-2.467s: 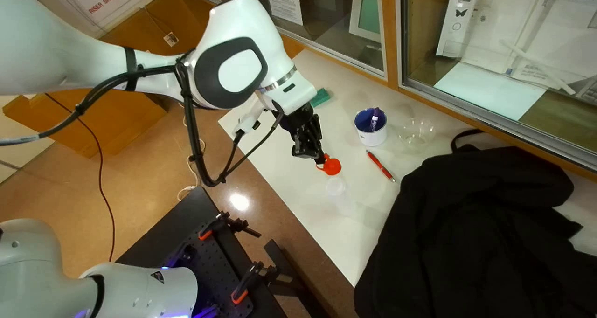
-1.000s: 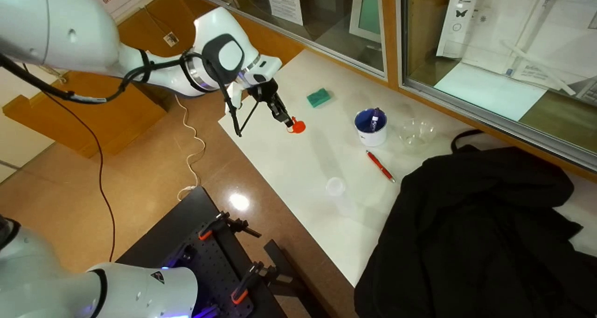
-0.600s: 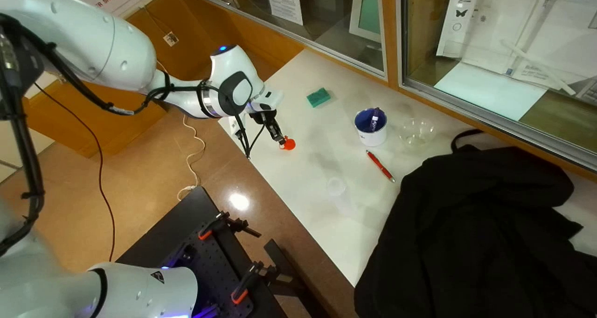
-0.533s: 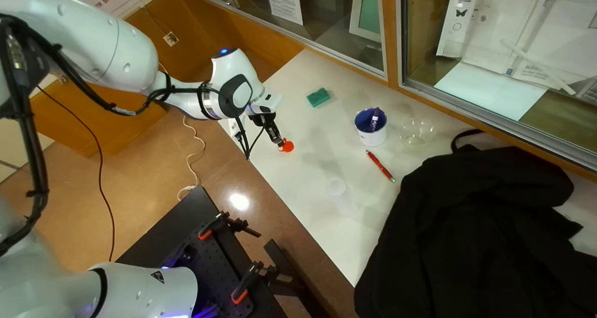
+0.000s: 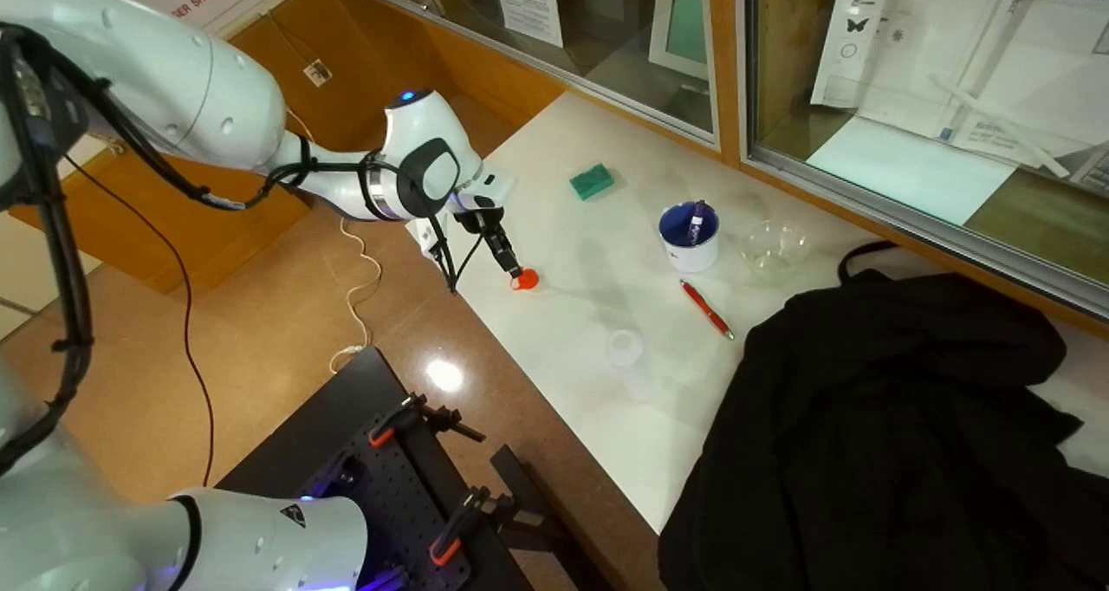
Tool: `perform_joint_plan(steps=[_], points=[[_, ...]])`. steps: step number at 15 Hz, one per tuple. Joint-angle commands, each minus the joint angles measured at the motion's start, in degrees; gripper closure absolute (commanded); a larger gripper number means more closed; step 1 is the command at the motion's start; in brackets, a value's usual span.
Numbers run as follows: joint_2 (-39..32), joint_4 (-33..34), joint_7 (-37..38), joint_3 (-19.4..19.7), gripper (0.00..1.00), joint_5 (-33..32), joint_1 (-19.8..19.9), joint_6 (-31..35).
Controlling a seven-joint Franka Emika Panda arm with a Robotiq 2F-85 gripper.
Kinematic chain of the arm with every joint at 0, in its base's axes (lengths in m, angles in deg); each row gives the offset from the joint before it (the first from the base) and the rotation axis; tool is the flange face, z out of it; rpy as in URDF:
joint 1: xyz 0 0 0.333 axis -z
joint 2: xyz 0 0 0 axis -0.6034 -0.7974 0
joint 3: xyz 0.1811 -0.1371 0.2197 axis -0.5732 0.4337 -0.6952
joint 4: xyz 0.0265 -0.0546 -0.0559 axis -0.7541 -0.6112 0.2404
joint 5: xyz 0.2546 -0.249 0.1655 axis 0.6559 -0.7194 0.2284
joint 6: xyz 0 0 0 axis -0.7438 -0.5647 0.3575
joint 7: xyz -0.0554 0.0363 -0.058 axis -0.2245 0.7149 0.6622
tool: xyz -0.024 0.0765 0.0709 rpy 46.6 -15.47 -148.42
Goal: Uncover the squeeze bottle, move it to the left, and then cover it with the red lid
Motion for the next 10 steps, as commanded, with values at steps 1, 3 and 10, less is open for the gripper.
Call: perform_joint_plan(steps=[1, 3, 10], points=[[4.0, -2.0, 0.5, 3.0, 0.12, -0.2, -2.5, -0.1], [5.8, -2.5, 2.5, 5.2, 0.00, -0.7, -3.0, -1.1], [11.8, -5.1, 22.9, 15.9, 0.00, -13.1, -5.5, -8.0]])
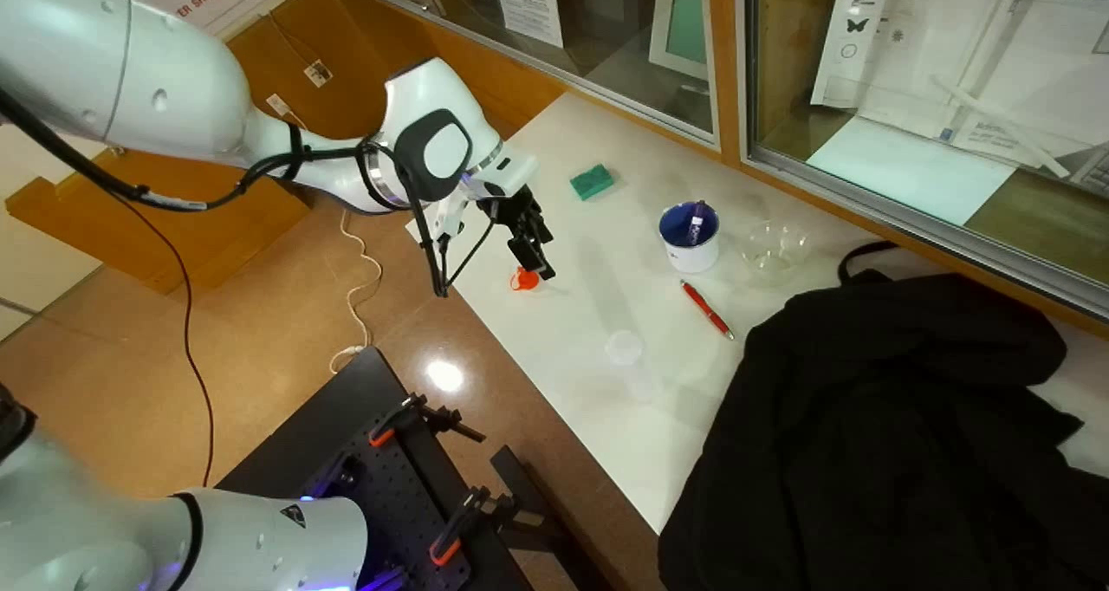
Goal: Uncover the squeeze bottle, move it to the left, and then cover it with the red lid
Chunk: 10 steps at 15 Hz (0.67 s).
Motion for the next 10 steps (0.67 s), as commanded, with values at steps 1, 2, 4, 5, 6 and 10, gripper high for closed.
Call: perform_joint_plan(steps=[1, 2, 4, 5, 6, 10], points=[[5.4, -3.2, 12.3, 3.6, 0.00, -7.8, -0.9, -6.4], [6.3, -3.7, 15.4, 3.6, 0.00, -9.5, -0.2, -8.7], [8.3, -5.1, 18.8, 2.3, 0.00, -10.4, 2.7, -11.1], [9.3, -6.0, 19.8, 1.6, 0.00, -10.1, 4.1, -11.2], [10.3, -7.2, 19.8, 1.1, 0.00, -9.4, 5.7, -10.2], [13.8, -12.8, 19.4, 0.6, 0.00, -9.5, 12.0, -0.1]])
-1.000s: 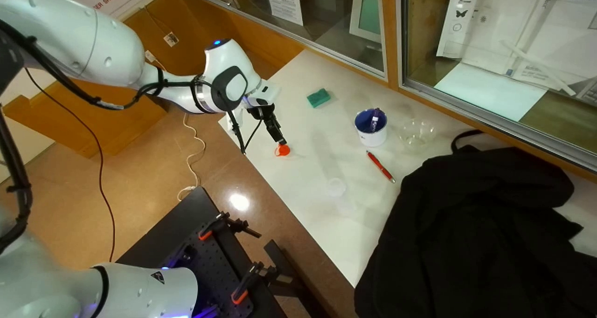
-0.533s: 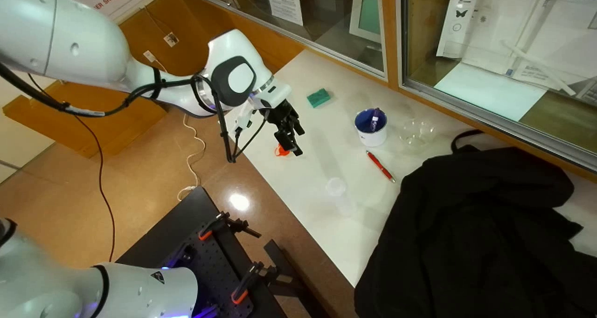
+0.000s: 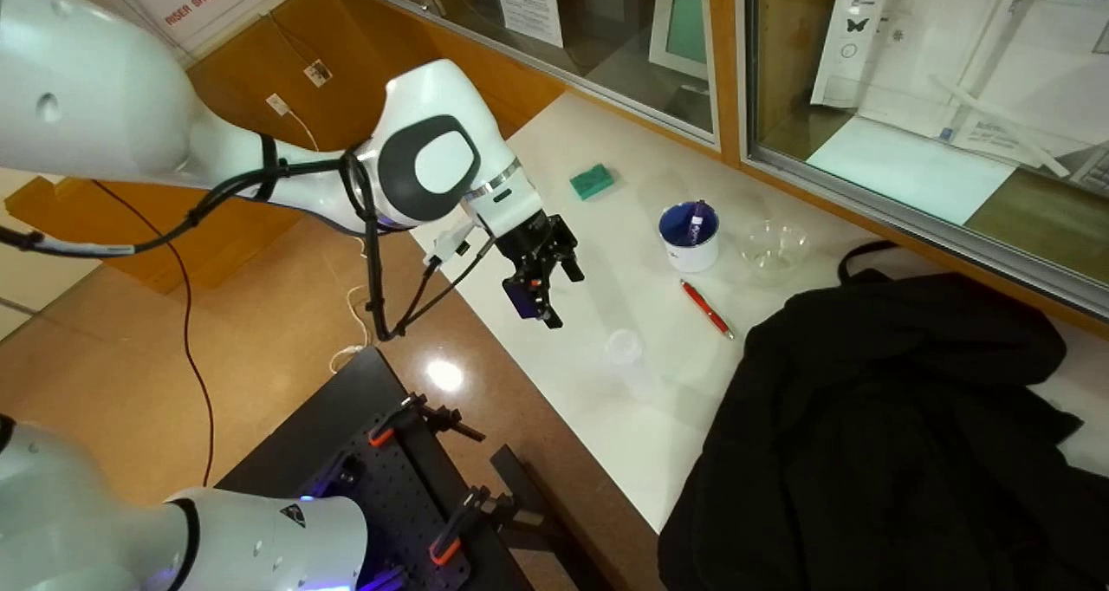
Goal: Uncover the squeeze bottle, move it to the left, and then cover it with the red lid
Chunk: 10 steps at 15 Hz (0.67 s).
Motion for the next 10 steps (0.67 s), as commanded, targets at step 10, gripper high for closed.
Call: perform_joint_plan(steps=[10], points=[[7.2, -13.3, -14.0, -1.8, 0.00, 11.4, 14.1, 23.0]])
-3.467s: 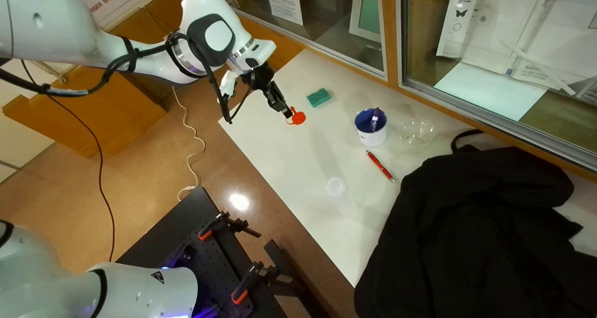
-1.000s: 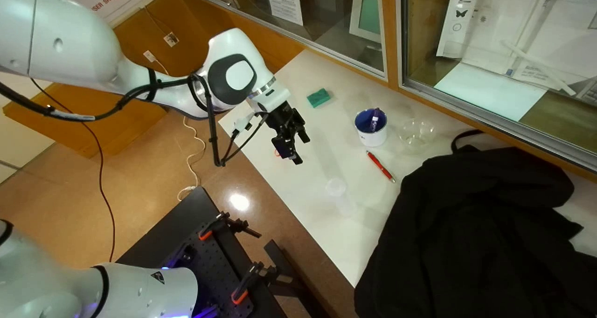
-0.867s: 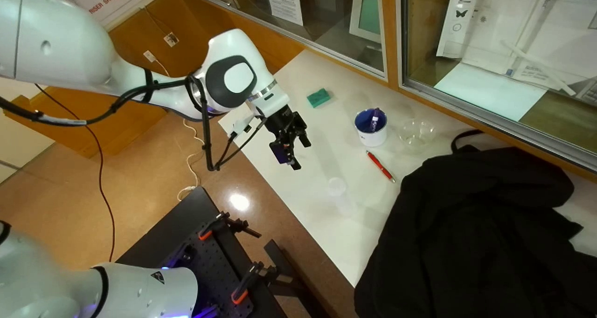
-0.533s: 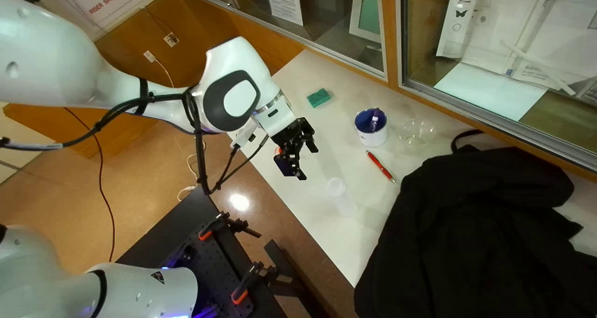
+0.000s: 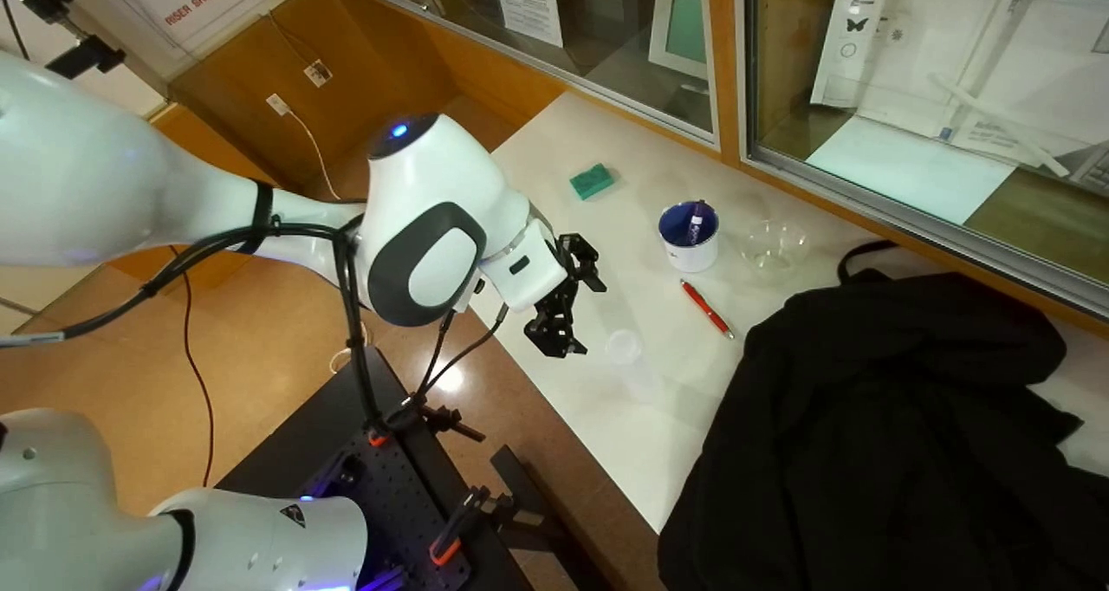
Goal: Uncover the squeeze bottle, move it to the left, and then cover it with the red lid
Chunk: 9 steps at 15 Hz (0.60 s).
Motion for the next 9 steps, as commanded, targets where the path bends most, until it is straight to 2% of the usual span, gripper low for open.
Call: perform_joint_plan(steps=[1, 4, 9], points=[[2.4, -2.3, -8.3, -1.9, 0.00, 8.6, 2.6, -0.7], [2.0, -1.4, -12.7, -1.7, 0.00, 13.1, 3.0, -2.2], [0.8, 0.2, -12.3, -0.2, 0.00, 12.5, 2.4, -3.9]])
